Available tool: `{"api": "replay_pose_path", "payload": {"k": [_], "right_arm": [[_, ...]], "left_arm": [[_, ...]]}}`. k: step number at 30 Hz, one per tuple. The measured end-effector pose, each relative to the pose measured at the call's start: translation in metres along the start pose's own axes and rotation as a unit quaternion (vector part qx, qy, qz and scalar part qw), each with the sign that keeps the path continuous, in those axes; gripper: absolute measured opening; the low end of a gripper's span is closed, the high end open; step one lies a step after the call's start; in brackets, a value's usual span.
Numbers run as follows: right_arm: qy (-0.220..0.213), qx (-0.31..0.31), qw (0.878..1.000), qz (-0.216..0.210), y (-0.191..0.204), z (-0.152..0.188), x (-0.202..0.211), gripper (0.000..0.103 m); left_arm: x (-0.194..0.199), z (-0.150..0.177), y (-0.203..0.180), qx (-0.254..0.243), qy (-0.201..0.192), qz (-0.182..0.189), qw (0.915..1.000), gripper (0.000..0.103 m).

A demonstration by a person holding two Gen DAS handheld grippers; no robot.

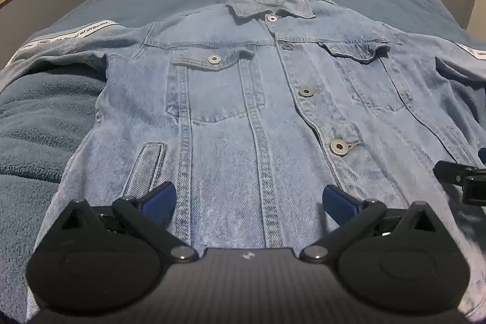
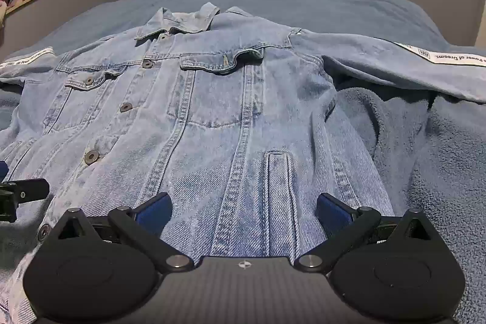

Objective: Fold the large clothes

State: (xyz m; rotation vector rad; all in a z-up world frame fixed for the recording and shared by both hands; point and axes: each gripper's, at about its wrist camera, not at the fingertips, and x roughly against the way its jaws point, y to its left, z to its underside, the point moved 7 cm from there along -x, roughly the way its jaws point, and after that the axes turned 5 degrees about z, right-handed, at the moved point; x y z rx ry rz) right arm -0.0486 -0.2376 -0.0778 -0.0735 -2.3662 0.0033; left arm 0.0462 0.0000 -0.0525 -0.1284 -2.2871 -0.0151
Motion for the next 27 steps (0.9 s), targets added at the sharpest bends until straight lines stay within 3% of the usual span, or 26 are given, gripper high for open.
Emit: {"api": "replay_pose_path", "payload": {"k": [27], "right_arm": [[0.003,0.001,1.000,0.001,-0.0002,-0.0002,-0.0026,0.103]], "left_arm": [[-0.0022,0.0040,-0.0051,-0.002,0.004,-0.001,1.0000,0.103]]}}
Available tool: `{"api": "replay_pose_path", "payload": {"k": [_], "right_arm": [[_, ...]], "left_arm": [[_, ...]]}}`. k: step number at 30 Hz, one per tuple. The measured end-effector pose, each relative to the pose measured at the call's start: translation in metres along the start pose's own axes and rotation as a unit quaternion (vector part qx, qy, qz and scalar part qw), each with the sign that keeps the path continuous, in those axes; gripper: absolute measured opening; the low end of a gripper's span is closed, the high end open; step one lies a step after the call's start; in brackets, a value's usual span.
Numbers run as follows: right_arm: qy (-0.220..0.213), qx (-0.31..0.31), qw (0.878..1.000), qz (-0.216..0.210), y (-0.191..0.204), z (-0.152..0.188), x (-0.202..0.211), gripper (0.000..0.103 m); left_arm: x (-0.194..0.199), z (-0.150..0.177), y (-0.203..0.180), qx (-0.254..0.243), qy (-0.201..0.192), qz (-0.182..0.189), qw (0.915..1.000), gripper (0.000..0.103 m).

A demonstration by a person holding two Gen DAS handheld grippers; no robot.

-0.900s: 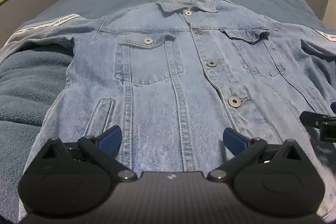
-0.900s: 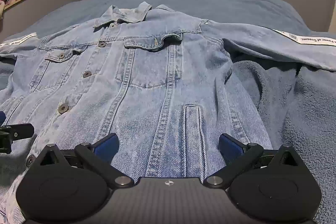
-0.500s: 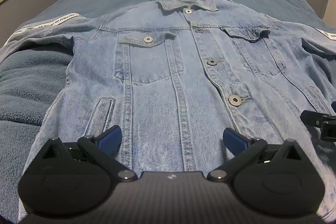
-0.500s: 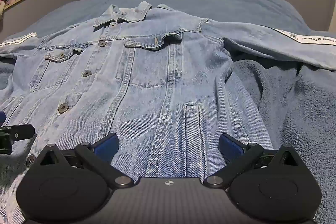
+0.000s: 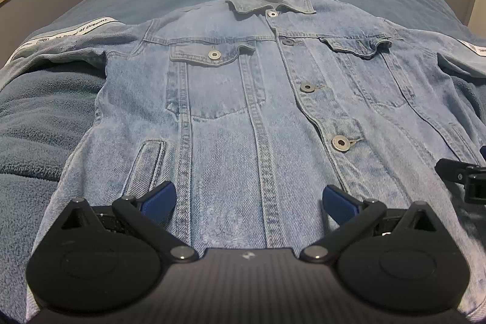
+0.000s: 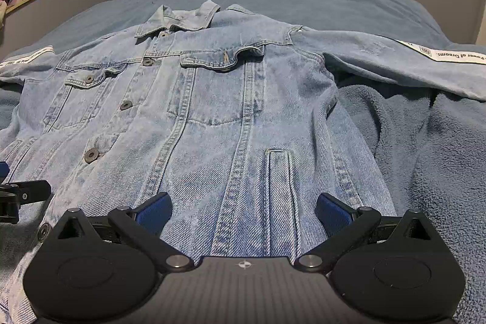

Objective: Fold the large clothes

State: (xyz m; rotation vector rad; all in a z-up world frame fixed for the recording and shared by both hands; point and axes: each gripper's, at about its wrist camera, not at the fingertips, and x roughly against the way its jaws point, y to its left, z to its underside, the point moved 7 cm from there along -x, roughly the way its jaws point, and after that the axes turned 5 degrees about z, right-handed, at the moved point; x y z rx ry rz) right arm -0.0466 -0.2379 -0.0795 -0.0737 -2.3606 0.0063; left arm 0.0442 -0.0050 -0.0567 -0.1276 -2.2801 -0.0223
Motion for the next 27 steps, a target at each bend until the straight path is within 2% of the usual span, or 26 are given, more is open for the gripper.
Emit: {"api": "replay_pose_path", "payload": {"k": [27], "right_arm": [[0.002,0.000,1.000,-0.001,0.0003,0.0006,-0.0012,0.103]], "left_arm": [[-0.0007,-0.0037,0.0035,0.001,0.004,0.001,1.0000,0.103]]}}
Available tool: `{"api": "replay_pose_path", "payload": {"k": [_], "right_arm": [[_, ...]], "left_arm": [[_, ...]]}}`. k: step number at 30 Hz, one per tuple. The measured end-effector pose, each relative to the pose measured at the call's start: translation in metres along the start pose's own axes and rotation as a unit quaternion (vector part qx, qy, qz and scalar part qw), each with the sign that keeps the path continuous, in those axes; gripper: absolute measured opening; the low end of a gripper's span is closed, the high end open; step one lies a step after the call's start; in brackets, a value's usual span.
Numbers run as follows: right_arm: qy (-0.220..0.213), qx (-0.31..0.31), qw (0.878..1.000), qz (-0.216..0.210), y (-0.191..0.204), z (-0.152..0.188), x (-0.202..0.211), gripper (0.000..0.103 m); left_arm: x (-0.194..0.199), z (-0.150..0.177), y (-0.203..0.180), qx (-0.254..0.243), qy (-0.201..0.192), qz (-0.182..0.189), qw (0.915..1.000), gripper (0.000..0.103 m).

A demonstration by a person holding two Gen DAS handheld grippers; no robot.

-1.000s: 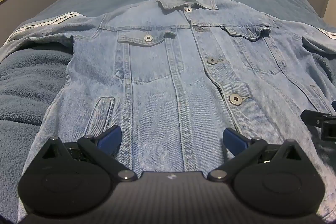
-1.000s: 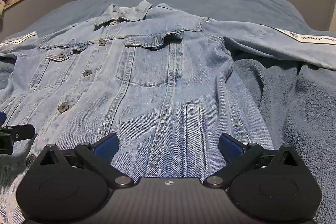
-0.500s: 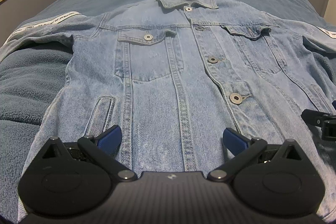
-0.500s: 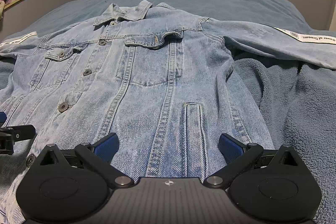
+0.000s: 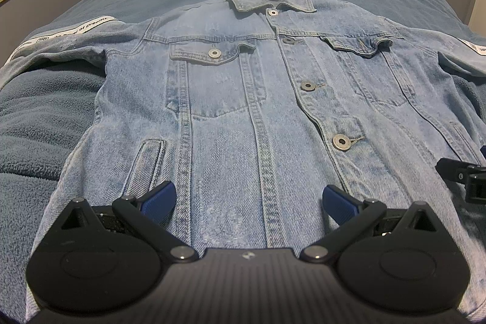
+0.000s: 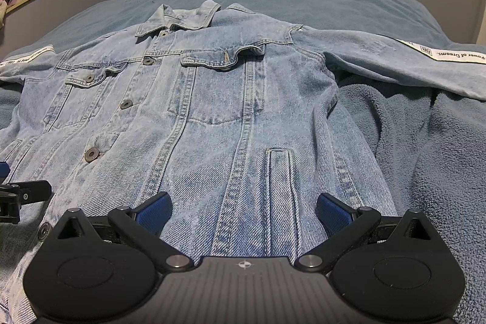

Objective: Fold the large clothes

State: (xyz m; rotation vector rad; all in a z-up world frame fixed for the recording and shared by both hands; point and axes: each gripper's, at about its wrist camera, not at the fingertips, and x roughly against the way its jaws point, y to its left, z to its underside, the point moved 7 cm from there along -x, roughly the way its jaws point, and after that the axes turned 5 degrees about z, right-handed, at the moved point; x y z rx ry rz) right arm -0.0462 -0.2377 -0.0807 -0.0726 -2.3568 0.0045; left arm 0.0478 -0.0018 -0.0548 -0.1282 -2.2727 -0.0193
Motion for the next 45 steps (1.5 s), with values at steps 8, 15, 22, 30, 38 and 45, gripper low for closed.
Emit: {"api": "replay_pose_path", "payload": {"k": [8,15,22,30,38,45], "right_arm": [[0.000,0.000,1.000,0.000,-0.001,0.000,0.000,0.103],[0.001,0.000,1.000,0.000,-0.001,0.000,-0.001,0.103],[0.001,0.000,1.000,0.000,-0.001,0.000,-0.001,0.103],[0.001,0.000,1.000,0.000,-0.001,-0.001,-0.003,0.103],[0.002,0.000,1.000,0.000,-0.001,-0.001,-0.003,0.103],[-0.024,-0.012,1.000,-0.001,-0.005,-0.006,0.011,0.103]], "left_arm": [[-0.002,0.000,-0.002,0.000,0.000,0.000,1.0000,0.103],[0.000,0.000,0.000,0.000,0.001,0.000,1.0000,0.103],[-0.001,0.000,0.000,0.000,0.001,0.000,1.0000,0.103],[-0.001,0.000,0.000,0.000,0.002,0.000,1.0000,0.103],[-0.001,0.000,0.000,0.000,0.002,0.000,1.0000,0.103],[0.000,0.000,0.001,0.004,0.005,0.000,1.0000,0.103]]}}
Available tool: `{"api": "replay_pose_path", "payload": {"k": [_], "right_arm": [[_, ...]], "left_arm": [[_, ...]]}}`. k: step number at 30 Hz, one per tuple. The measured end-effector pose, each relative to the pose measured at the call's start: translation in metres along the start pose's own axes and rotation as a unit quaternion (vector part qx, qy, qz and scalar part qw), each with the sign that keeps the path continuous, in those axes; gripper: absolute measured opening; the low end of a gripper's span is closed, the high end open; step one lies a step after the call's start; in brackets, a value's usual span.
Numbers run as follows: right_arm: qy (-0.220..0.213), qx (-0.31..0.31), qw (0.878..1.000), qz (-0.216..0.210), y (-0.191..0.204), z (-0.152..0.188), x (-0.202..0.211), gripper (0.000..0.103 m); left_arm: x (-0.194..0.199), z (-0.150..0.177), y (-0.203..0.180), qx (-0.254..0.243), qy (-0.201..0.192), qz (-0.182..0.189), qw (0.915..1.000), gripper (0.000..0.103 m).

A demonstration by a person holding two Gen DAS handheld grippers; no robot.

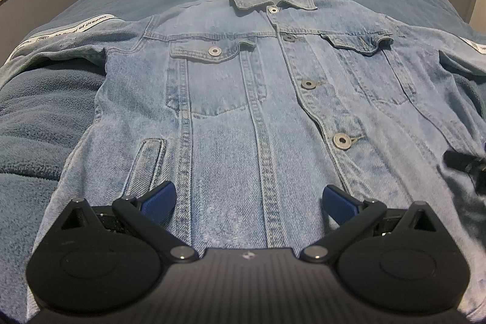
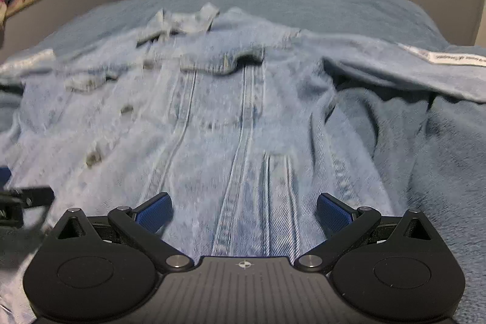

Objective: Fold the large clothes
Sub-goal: 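Grasp the white-taped denim sleeve with the right tool and lift it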

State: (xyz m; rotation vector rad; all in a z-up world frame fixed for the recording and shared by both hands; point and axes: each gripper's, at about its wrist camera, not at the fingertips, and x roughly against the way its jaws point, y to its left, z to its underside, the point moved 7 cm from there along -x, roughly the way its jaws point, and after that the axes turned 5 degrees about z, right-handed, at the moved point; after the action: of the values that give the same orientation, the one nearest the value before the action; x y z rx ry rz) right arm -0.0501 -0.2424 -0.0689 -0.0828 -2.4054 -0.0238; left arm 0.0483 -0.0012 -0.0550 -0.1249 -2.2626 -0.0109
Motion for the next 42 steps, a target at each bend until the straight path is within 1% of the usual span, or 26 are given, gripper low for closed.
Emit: {"api": "replay_pose_path", "payload": {"k": [1,3,5,6,7,10,12,15,17,19,20,21,22,23,25,26,27,28,30,32,34,37,38,39,40,42], "right_arm": [[-0.020,-0.010,1.000,-0.001,-0.003,-0.007,0.006,0.103],[-0.081,-0.031,0.996,0.007,-0.012,-0.023,0.024,0.103],[-0.134,-0.047,0.989,0.032,-0.026,-0.038,0.042,0.103],[-0.153,-0.053,0.986,0.049,-0.035,-0.045,0.047,0.103],[-0.161,-0.059,0.983,0.064,-0.048,-0.053,0.056,0.103],[-0.155,-0.093,0.980,0.087,-0.081,-0.066,0.050,0.103],[-0.147,-0.118,0.977,0.102,-0.108,-0.072,0.044,0.103],[-0.121,-0.166,0.972,0.115,-0.158,-0.077,0.027,0.103],[-0.099,-0.210,0.966,0.116,-0.197,-0.079,0.014,0.103],[-0.095,-0.268,0.953,0.100,-0.235,-0.077,0.004,0.103],[-0.097,-0.300,0.945,0.089,-0.251,-0.072,-0.005,0.103],[-0.101,-0.341,0.932,0.076,-0.264,-0.070,-0.020,0.103],[-0.107,-0.374,0.919,0.068,-0.278,-0.066,-0.024,0.103],[-0.114,-0.400,0.907,0.066,-0.289,-0.062,-0.027,0.102],[-0.126,-0.432,0.891,0.063,-0.303,-0.055,-0.034,0.097],[-0.130,-0.442,0.885,0.064,-0.308,-0.053,-0.037,0.095],[-0.133,-0.448,0.881,0.068,-0.311,-0.051,-0.039,0.089],[-0.136,-0.452,0.878,0.076,-0.314,-0.051,-0.042,0.085],[-0.137,-0.458,0.875,0.083,-0.319,-0.051,-0.048,0.080],[-0.141,-0.463,0.870,0.091,-0.329,-0.058,-0.054,0.072],[-0.149,-0.475,0.862,0.097,-0.337,-0.058,-0.052,0.060],[-0.165,-0.506,0.842,0.093,-0.359,-0.056,-0.060,0.050],[-0.175,-0.519,0.833,0.085,-0.365,-0.055,-0.060,0.048],[-0.189,-0.535,0.819,0.080,-0.372,-0.053,-0.059,0.043],[-0.201,-0.547,0.809,0.081,-0.377,-0.051,-0.056,0.042],[-0.224,-0.559,0.794,0.087,-0.386,-0.049,-0.050,0.042]], "left_arm": [[0.000,-0.002,0.002,0.003,0.002,-0.002,1.0000,0.103],[0.004,-0.012,0.003,0.000,-0.005,-0.012,0.9999,0.103],[0.010,-0.032,0.005,-0.009,-0.021,-0.018,0.9996,0.103],[0.013,-0.043,0.006,-0.010,-0.032,-0.013,0.9993,0.103],[0.014,-0.053,0.008,-0.008,-0.041,-0.005,0.9991,0.103],[0.006,-0.078,0.012,-0.002,-0.053,0.022,0.9983,0.103],[-0.006,-0.087,0.016,-0.004,-0.060,0.028,0.9978,0.103],[-0.032,-0.083,0.023,-0.008,-0.049,0.013,0.9987,0.103],[-0.048,-0.071,0.029,-0.007,-0.042,0.013,0.9990,0.103],[-0.062,-0.061,0.027,-0.013,-0.032,0.016,0.9993,0.103],[-0.069,-0.054,0.026,-0.023,-0.022,0.014,0.9994,0.103],[-0.076,-0.047,0.026,-0.038,-0.006,0.008,0.9992,0.103],[-0.083,-0.041,0.026,-0.048,0.011,0.000,0.9988,0.103],[-0.088,-0.039,0.027,-0.047,0.019,-0.002,0.9987,0.103],[-0.091,-0.040,0.030,-0.033,0.019,0.006,0.9993,0.103],[-0.091,-0.041,0.031,-0.026,0.019,0.009,0.9994,0.103],[-0.092,-0.042,0.033,-0.017,0.021,0.011,0.9996,0.103],[-0.093,-0.041,0.035,-0.011,0.021,0.013,0.9996,0.103],[-0.097,-0.043,0.033,-0.009,0.023,0.011,0.9996,0.103],[-0.098,-0.041,0.034,-0.005,0.020,0.007,0.9998,0.103],[-0.099,-0.045,0.031,-0.005,0.019,0.003,0.9998,0.103],[-0.102,-0.046,0.030,-0.004,0.018,0.001,0.9998,0.103],[-0.102,-0.045,0.031,-0.001,0.016,0.002,0.9999,0.103],[-0.103,-0.046,0.032,0.001,0.014,0.002,0.9999,0.103],[-0.103,-0.045,0.032,0.003,0.013,0.002,0.9999,0.103],[-0.103,-0.045,0.033,0.007,0.009,0.001,0.9999,0.103]]}}
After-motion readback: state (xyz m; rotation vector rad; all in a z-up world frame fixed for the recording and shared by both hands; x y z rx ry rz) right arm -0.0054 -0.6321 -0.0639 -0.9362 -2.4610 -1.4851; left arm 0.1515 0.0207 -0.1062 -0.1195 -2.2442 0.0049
